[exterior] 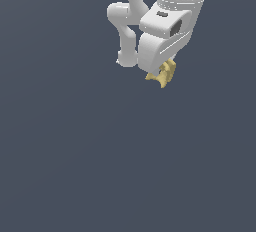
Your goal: Pick up the object and move it to a goal position.
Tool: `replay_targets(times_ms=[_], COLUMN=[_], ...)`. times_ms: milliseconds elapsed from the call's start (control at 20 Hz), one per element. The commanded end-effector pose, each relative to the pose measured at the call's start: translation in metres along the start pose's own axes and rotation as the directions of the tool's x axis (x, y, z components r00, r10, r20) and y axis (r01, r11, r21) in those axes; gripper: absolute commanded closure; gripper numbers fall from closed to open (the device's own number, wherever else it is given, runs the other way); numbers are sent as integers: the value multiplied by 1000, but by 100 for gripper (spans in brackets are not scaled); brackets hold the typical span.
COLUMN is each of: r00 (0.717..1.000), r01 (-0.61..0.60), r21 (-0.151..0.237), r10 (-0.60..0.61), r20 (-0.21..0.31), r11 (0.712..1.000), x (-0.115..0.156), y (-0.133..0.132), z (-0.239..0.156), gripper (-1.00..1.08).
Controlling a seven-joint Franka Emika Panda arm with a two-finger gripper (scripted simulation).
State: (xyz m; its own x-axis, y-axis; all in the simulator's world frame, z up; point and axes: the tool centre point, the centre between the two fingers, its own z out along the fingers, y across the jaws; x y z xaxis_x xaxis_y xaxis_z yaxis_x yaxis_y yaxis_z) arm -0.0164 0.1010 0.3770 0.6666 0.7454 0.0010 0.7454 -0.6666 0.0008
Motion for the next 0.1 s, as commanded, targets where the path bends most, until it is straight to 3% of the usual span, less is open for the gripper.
replay_targets(times_ms=[0,50], r00=[1000,1000], r01=[0,0], r21=[1,1], r10=[0,0], r20=[1,1], r11=[1000,1000], x=[-1,-1], y=[-1,-1], z=[-4,-4], gripper=[108,108])
